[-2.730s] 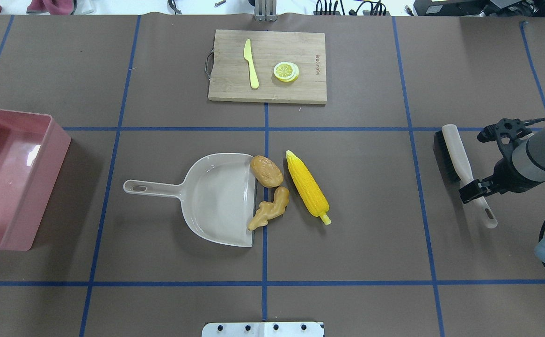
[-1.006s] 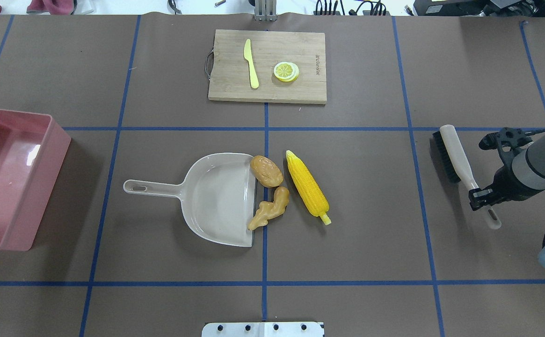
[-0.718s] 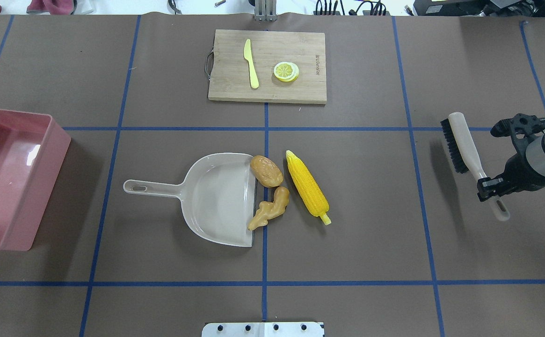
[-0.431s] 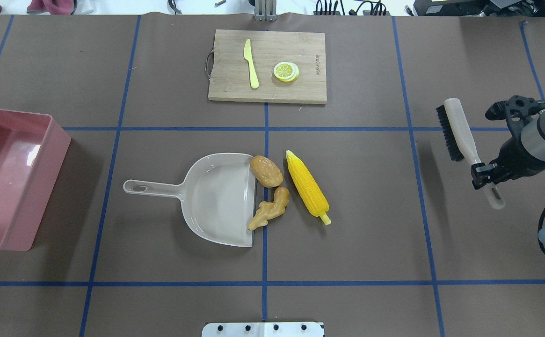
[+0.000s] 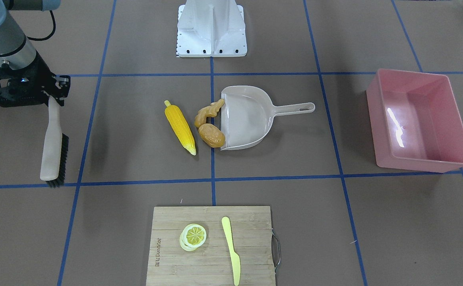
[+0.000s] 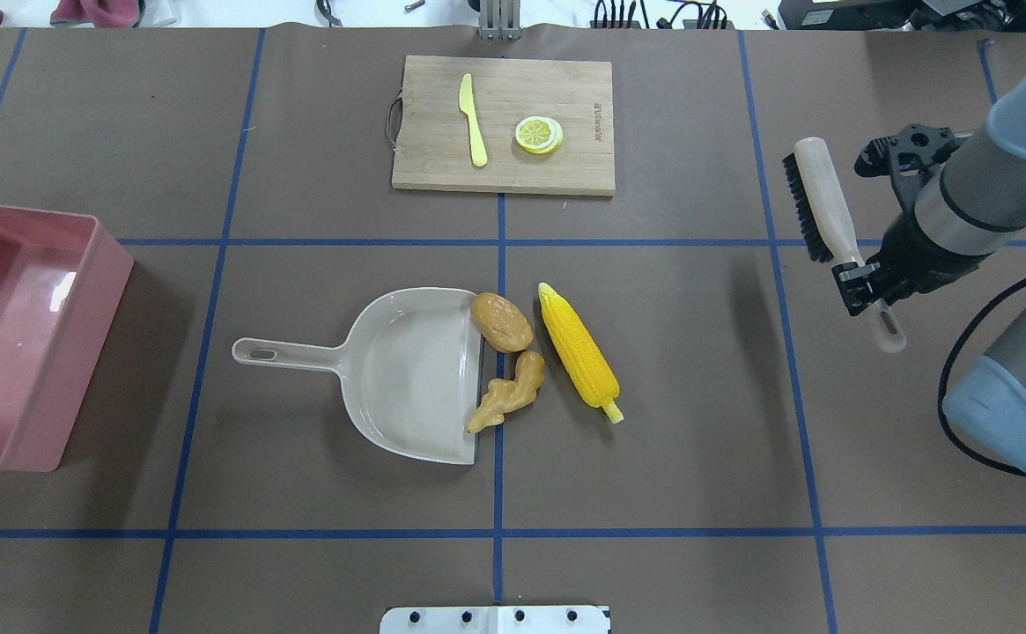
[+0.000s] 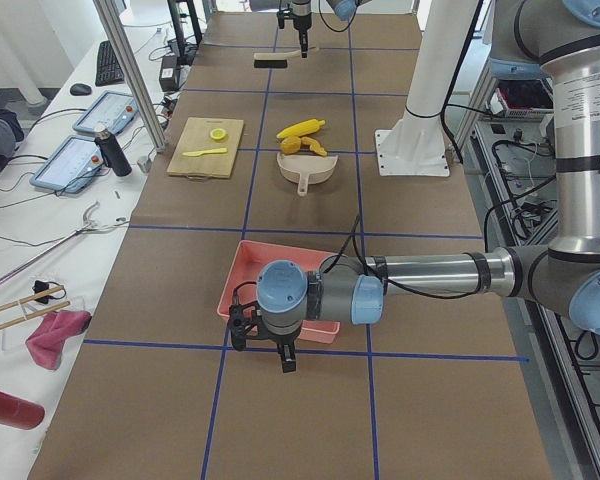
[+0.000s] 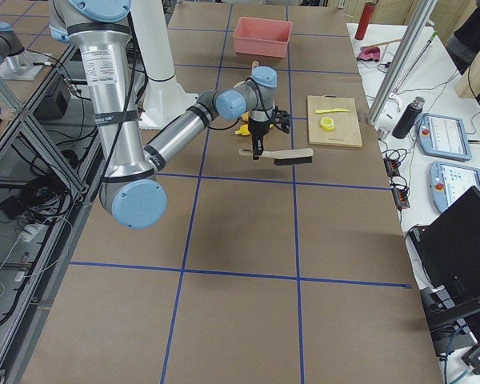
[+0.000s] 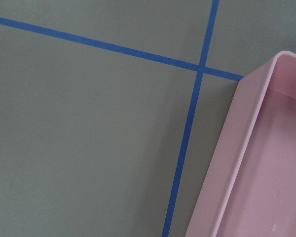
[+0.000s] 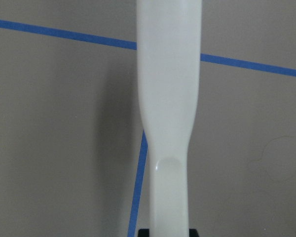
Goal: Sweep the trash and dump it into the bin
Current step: 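Lift the brush with the right gripper and carry it toward the dustpan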
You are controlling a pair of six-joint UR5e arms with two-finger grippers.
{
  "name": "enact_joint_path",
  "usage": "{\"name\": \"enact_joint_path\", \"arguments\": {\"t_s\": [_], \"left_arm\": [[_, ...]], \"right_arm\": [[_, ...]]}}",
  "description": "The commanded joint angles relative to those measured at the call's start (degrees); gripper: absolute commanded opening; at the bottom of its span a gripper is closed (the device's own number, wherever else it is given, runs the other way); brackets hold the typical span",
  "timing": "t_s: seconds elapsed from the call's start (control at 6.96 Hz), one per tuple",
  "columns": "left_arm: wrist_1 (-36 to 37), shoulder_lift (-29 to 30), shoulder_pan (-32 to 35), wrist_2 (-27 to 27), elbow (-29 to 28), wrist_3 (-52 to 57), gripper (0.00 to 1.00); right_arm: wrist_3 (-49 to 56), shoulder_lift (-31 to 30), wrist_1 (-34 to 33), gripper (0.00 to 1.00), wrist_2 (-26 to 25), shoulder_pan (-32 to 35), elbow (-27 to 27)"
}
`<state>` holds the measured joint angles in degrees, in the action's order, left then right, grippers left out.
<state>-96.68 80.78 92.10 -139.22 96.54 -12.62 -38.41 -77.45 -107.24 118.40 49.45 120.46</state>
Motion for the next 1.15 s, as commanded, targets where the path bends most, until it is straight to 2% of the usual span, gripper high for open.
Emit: {"name": "enact_joint_path", "arguments": {"t_s": [0.0, 0.29, 0.43, 0.57, 0.72, 1.01], "left_arm": [[-1.1, 0.0, -0.5, 0.0, 3.1, 0.0, 0.98], [-2.6, -0.1, -3.8, 0.2, 7.8, -0.1, 0.98], [-2.5, -0.1, -4.6, 1.6, 10.3, -0.4, 0.98], [-2.8, 0.8, -7.9, 4.1, 12.1, -0.1, 0.98], [-3.2, 4.5, -16.0, 4.4, 12.8, -0.6, 0.98], [-9.6, 6.4, -25.2, 4.7, 17.3, -0.1, 0.98]], "right_arm": [[3.2, 8.7, -12.0, 0.00, -8.6, -5.5, 0.0], [1.5, 13.9, -17.0, 0.00, -9.2, -11.6, -0.5], [-4.2, 14.8, -17.3, 0.00, -9.7, -16.1, -0.6], [-9.0, 15.0, -17.4, 0.00, -13.1, -20.6, -0.8], [-13.1, 15.7, -17.0, 0.00, -14.3, -22.8, -2.2], [-18.2, 15.8, -16.4, 0.00, -17.4, -27.8, -4.6]]}}
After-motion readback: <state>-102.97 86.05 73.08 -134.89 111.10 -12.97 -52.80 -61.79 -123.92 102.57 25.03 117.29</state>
